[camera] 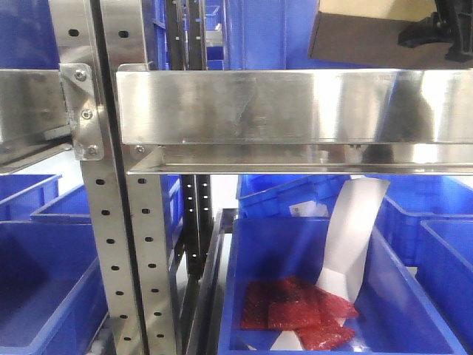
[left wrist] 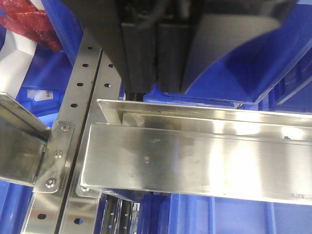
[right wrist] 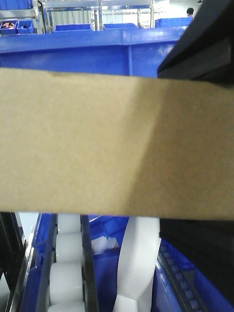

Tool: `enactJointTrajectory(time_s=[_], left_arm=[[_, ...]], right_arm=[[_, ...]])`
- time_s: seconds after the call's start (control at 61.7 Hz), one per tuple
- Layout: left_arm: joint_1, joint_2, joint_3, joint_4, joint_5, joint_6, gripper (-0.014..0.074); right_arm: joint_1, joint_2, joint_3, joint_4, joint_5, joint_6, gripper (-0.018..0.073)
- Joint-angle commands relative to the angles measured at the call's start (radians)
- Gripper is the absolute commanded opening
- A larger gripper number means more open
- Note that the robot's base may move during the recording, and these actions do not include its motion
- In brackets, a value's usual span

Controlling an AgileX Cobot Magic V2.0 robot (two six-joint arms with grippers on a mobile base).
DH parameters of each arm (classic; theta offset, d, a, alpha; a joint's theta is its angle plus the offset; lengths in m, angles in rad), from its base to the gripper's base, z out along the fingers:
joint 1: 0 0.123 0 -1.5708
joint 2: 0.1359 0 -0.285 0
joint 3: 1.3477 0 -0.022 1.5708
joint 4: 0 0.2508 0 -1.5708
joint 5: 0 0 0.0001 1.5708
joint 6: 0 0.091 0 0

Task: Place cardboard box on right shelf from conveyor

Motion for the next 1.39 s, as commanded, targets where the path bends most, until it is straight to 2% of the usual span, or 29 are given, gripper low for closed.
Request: enactJointTrajectory(time_s=[0.0,0.389,0.697,1.086,1.378], left_arm=[[-0.003,-0.007,-0.003,-0.003,-0.078,-0.001,-0.0119],[-0.003,-0.007,-0.003,-0.003,-0.078,-0.001,-0.0119],[-0.003,-0.007,-0.003,-0.003,-0.078,-0.001,-0.0119],[-0.003,-0.007,-0.003,-0.003,-0.078,-0.001,-0.0119],[-0.003,-0.007,-0.003,-0.003,-0.078,-0.001,-0.0119]], right_arm=[[0.001,-0.035,-0.039,0.002,-0.022,-0.007,0.0313],[0.002,-0.035,-0.038,0.002,-0.023,-0.007,0.033],[0.002,-0.035,-0.037,0.002,-0.018,-0.007,0.0575],[0.024,-0.035,-0.032,0.005,-0.019,-0.001,0.0577],[0.03,-0.049,0.015,0.067,-0.018,0.008,0.0577]])
